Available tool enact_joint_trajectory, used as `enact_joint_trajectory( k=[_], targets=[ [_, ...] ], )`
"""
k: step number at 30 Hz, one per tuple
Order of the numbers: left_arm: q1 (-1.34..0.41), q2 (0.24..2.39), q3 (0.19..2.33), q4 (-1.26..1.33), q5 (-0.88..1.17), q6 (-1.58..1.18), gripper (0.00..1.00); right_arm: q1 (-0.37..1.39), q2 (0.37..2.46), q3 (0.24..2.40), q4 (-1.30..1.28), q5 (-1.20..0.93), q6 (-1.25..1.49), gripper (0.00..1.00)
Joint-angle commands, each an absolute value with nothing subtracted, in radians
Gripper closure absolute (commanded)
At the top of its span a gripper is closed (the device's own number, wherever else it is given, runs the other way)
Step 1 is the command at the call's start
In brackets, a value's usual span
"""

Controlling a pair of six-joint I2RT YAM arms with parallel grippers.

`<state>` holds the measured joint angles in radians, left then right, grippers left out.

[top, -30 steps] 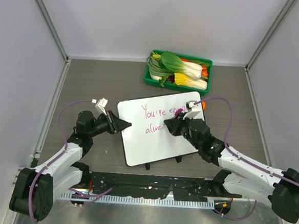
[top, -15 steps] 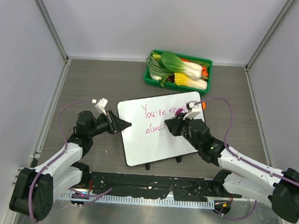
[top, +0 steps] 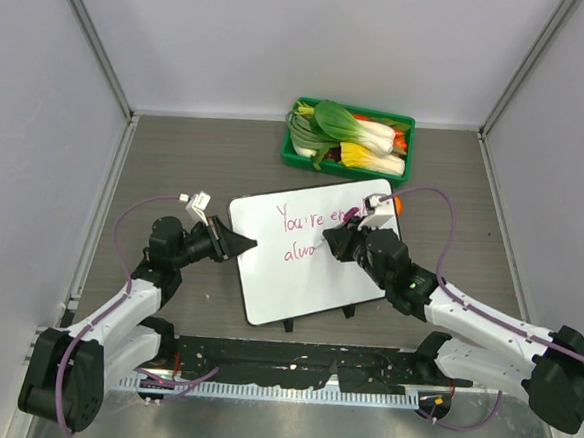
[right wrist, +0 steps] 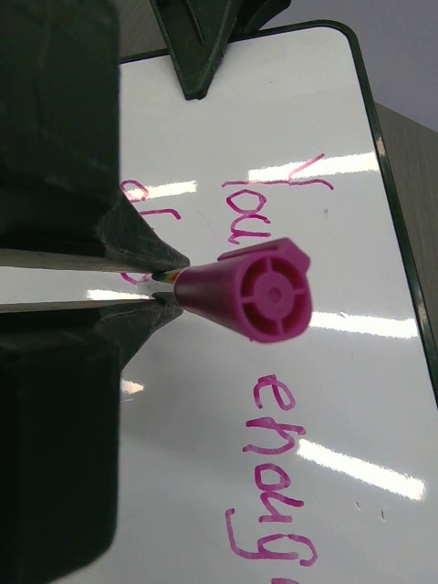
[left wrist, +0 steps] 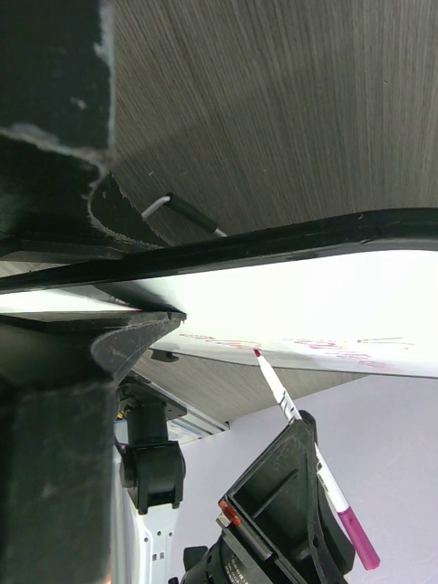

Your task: Write a sentence on the whiteboard

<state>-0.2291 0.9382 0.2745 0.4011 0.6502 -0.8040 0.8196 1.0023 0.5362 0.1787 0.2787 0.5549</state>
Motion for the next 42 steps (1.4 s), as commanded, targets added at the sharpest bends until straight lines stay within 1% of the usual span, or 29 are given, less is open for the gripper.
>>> enact_joint_trajectory(
  k=[1,17,25,34,42],
  targets=[
    [-0.227,0.954,0.262,0.302,0.522,-0.614,1.0,0.811,1.016,0.554,0.153,0.318,0.534,0.99],
    [-0.227,0.957,0.262,0.304,0.522,-0.614,1.0,0.813,0.974,0.495,0.106,0.259,0.522,0.99],
    [-0.229,0.957,0.262,0.304,0.522,-0.614,1.0,0.815,0.95,0.537,0.094,0.255,0.525,0.99],
    [-0.229,0.959,0.262,0.305,0.522,-0.615,1.0,0.813,0.856,0.557,0.089,0.282,0.532,0.99],
    [-0.227,0.954,0.261,0.305,0.518,-0.615,1.0,0.808,0.905,0.572,0.117,0.308,0.522,0.99]
  ],
)
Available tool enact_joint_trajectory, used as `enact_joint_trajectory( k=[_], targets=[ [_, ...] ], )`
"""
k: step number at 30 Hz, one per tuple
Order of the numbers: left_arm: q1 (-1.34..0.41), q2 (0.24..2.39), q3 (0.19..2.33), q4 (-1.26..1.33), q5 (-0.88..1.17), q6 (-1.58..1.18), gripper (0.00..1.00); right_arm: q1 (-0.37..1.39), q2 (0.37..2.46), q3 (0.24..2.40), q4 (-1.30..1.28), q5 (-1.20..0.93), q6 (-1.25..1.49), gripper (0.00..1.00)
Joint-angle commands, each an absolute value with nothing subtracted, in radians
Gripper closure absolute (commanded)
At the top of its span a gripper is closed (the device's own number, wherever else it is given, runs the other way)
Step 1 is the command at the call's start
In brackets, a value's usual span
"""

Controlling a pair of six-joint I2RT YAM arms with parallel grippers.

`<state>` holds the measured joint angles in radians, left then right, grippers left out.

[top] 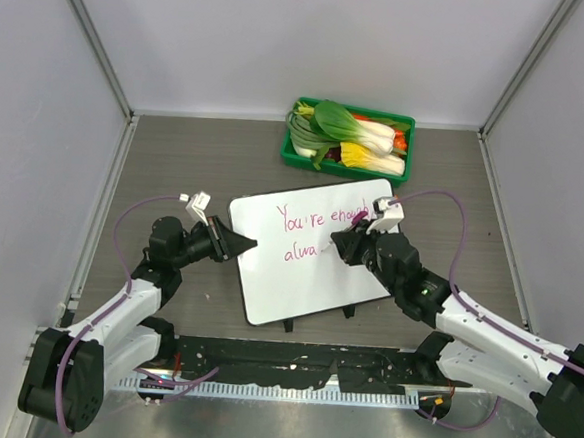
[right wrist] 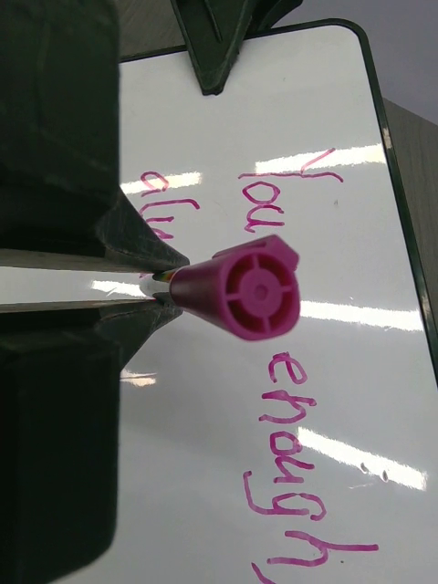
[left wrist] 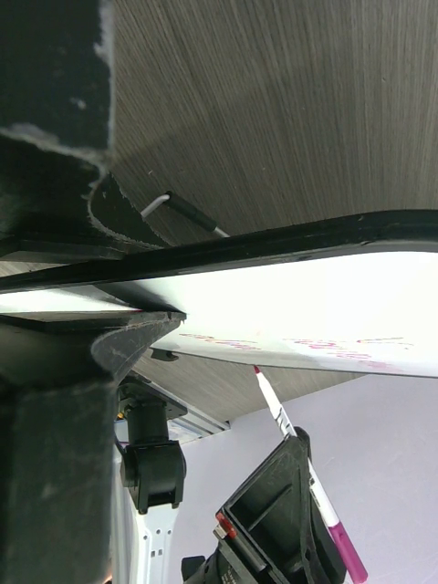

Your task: Write a sentence on the whiteboard

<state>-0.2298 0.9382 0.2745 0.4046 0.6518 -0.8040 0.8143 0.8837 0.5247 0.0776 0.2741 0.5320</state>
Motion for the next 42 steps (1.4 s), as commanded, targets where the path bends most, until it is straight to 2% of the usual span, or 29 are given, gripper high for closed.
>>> enact_joint_trajectory(
  k=[1,24,42],
  targets=[
    [-0.227,0.956,0.261,0.305,0.518,-0.615,1.0,0.808,0.908,0.574,0.121,0.305,0.523,0.99],
    [-0.227,0.957,0.261,0.305,0.523,-0.615,1.0,0.804,1.005,0.583,0.233,0.308,0.546,1.0],
    [-0.229,0.956,0.261,0.307,0.518,-0.615,1.0,0.804,0.956,0.482,0.18,0.299,0.549,0.99]
  ],
)
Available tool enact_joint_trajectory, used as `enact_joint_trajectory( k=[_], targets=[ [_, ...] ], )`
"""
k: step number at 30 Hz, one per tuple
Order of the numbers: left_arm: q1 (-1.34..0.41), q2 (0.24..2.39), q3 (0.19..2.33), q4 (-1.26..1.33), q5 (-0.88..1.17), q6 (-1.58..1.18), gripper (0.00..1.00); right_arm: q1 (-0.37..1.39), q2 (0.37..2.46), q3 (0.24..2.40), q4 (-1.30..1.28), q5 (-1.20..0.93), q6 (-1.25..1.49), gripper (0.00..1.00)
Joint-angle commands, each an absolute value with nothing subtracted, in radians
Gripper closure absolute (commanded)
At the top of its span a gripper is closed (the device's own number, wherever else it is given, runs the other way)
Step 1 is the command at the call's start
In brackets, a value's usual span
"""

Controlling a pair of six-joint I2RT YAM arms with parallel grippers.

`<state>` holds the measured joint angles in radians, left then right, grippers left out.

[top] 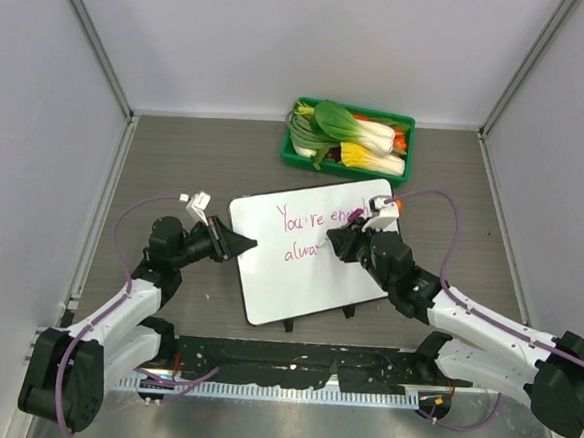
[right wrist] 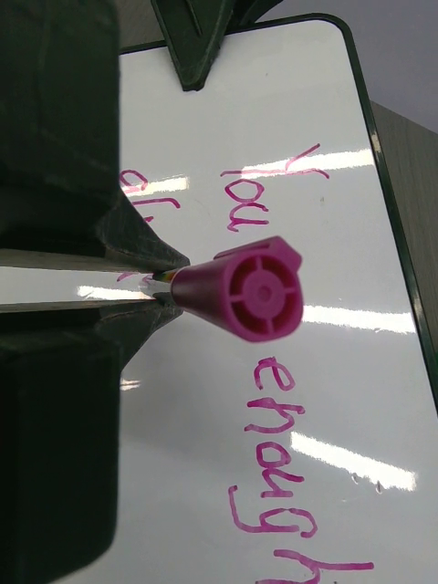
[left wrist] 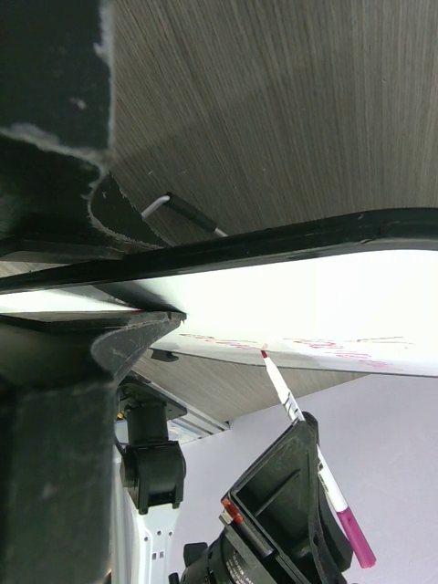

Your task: Write a sentence on the whiteboard

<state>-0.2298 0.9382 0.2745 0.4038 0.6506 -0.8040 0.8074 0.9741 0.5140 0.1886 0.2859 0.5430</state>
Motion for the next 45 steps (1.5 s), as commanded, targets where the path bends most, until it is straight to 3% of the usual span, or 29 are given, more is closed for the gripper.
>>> enact_joint_trajectory(
  k=[1,19,45],
  targets=[
    [-0.23,0.956,0.261,0.307,0.518,-0.615,1.0,0.802,0.951,0.479,0.176,0.298,0.552,0.99],
    [-0.229,0.953,0.259,0.307,0.518,-0.615,1.0,0.802,0.831,0.509,0.189,0.379,0.569,0.99],
    [-0.229,0.954,0.261,0.308,0.52,-0.615,1.0,0.784,0.954,0.515,0.265,0.328,0.575,0.99]
  ],
)
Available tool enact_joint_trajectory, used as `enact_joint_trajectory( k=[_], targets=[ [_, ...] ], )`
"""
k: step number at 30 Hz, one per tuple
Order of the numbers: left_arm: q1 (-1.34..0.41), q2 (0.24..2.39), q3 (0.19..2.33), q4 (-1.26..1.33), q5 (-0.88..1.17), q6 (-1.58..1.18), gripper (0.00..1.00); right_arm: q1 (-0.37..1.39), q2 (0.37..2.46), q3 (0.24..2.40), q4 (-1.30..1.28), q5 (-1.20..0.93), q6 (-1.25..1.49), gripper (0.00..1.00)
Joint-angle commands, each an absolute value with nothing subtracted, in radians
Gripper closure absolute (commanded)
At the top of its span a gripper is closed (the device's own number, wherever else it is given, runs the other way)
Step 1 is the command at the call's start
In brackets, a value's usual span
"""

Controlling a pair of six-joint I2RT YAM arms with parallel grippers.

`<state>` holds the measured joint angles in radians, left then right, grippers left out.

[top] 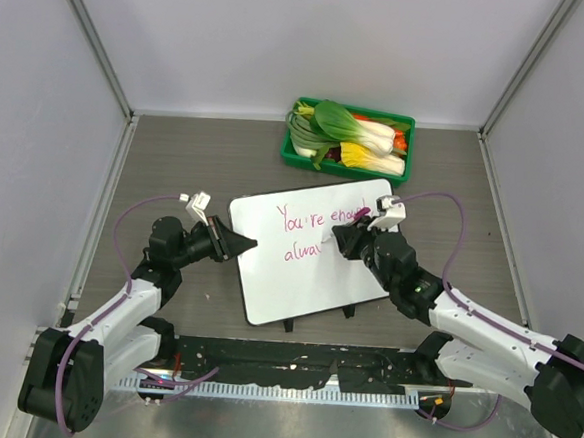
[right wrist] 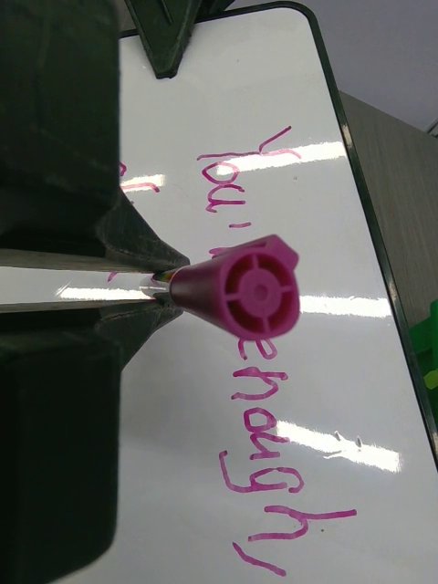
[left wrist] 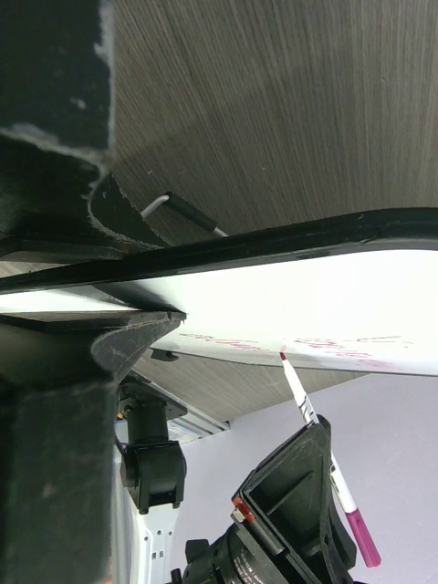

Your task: Write a sentence on the whiteboard

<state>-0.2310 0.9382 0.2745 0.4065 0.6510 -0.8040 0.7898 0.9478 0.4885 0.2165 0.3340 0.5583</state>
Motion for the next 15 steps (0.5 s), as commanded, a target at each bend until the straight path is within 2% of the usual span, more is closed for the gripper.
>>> enact_joint_trajectory(
  k=[1,15],
  targets=[
    [-0.229,0.957,0.261,0.308,0.52,-0.615,1.0,0.782,0.953,0.511,0.261,0.325,0.577,0.99],
    [-0.229,0.954,0.259,0.307,0.518,-0.618,1.0,0.782,0.904,0.473,0.176,0.276,0.574,1.0]
  ],
)
